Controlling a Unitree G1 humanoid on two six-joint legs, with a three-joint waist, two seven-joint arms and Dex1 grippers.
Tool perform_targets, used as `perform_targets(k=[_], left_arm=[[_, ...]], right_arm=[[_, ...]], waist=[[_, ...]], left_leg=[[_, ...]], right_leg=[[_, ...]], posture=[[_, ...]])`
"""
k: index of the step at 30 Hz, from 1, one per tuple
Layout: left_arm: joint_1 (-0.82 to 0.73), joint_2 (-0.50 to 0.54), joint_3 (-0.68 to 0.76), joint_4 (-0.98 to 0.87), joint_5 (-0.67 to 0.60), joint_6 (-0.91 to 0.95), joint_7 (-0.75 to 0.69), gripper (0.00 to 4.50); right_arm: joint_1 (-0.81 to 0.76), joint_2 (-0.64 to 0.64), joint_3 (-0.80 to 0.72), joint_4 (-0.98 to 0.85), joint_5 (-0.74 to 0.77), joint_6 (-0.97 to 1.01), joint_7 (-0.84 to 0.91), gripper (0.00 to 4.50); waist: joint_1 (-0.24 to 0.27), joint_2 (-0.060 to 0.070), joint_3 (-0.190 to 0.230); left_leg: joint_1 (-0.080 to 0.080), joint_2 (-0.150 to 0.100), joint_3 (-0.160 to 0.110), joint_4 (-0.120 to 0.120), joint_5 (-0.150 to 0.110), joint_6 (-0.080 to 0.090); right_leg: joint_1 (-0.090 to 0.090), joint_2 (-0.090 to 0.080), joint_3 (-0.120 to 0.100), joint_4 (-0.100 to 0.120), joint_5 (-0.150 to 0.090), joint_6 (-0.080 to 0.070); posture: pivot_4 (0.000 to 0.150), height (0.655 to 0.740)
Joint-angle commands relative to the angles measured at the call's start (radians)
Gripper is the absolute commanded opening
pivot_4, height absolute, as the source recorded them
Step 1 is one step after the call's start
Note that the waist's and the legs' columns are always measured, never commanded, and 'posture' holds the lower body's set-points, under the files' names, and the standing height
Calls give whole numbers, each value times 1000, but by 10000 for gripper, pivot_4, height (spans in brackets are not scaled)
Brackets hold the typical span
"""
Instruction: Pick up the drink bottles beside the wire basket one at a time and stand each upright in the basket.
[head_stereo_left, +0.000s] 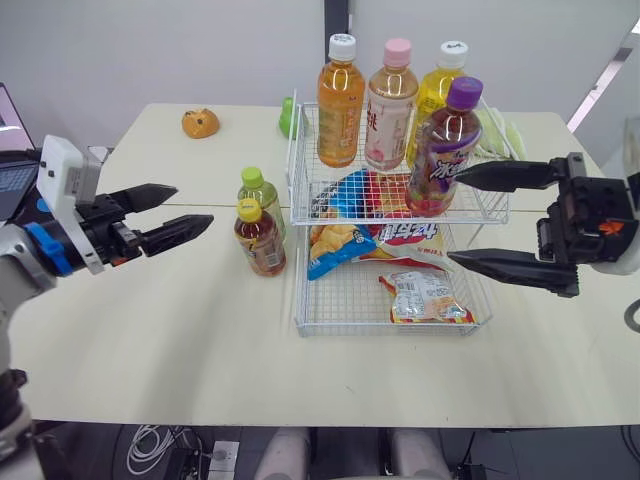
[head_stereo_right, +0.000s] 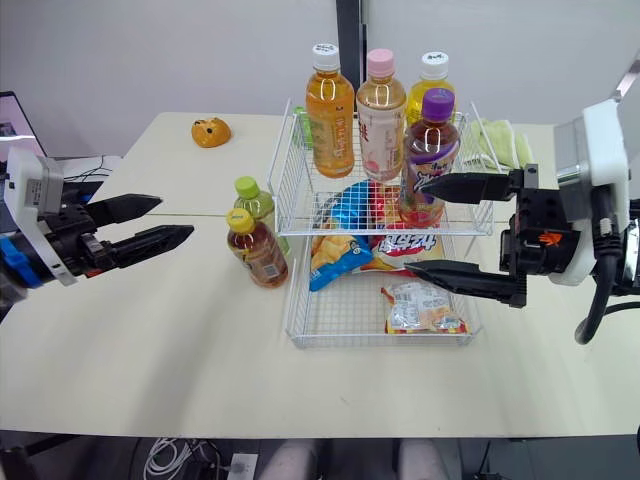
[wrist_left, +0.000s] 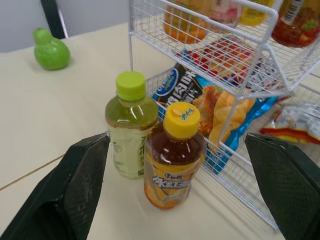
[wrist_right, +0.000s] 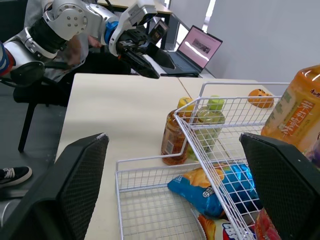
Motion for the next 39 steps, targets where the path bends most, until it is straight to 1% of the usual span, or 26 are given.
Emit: perform_targets(k=[1, 4, 6, 9, 14, 19, 23, 28, 39], left_arm=[[18, -54, 11, -118, -50, 19, 116, 44594], [47, -91, -22, -173, -48, 16, 188, 44594], [19, -163, -59, -195, -13, -12, 306, 44594], [5, -235, -136, -230, 58, -47, 435, 44594], [-4, -316, -224, -227, 119, -76, 558, 44594], [-48, -355, -284, -174, 164, -110, 611, 44594], [-65, -363, -345, -137, 206, -149, 616, 44594], [-98, -376, -374, -111, 212, -149, 612, 44594], [-98, -414, -425, -138, 226, -114, 646, 44594]], right_arm=[[-5, -11, -13, -11, -5, -18, 19, 45000], [1, -16, -13, -17, 2, -10, 33, 45000], [4, -21, -13, -20, -2, -8, 39, 45000], [-3, -22, -8, -27, 0, -4, 29, 45000], [-18, -23, -5, -32, 4, 6, 10, 45000], [-13, -24, -7, -36, 0, 10, -2, 45000], [-15, -16, 2, -27, -7, 5, -6, 45000], [-7, -14, -5, -28, 4, 6, -10, 45000], [3, -25, -37, -37, 34, 21, -25, 45000]], waist=[[2, 0, 0], [4, 0, 0], [6, 0, 0], [8, 0, 0], [9, 0, 0], [9, 0, 0], [9, 0, 0], [9, 0, 0], [9, 0, 0]], left_leg=[[0, 0, 0, 0, 0, 0], [0, 0, 1, 0, 0, 0], [0, 0, 1, 0, 0, 0], [2, 0, 0, 1, 0, 0], [2, -1, 0, 0, 0, 0], [2, -1, 0, 0, 0, 0], [2, -1, 0, 0, 0, 0], [2, -1, 0, 0, 0, 0], [2, -1, 0, 0, 0, 0]], right_leg=[[0, 0, 0, 0, 0, 0], [0, 0, 0, 0, 0, 0], [0, 1, 0, 0, 0, 0], [3, 2, -1, 0, 0, 0], [3, 3, 0, 0, 1, 0], [4, 3, -1, 0, 1, 0], [4, 4, 0, 0, 1, 0], [4, 4, -1, 0, 1, 0], [4, 4, -1, -1, 0, 0]], posture=[[1500, 7400], [1500, 7400], [1500, 7400], [1500, 7400], [1500, 7400], [1500, 7400], [1500, 7400], [1500, 7400], [1500, 7400]])
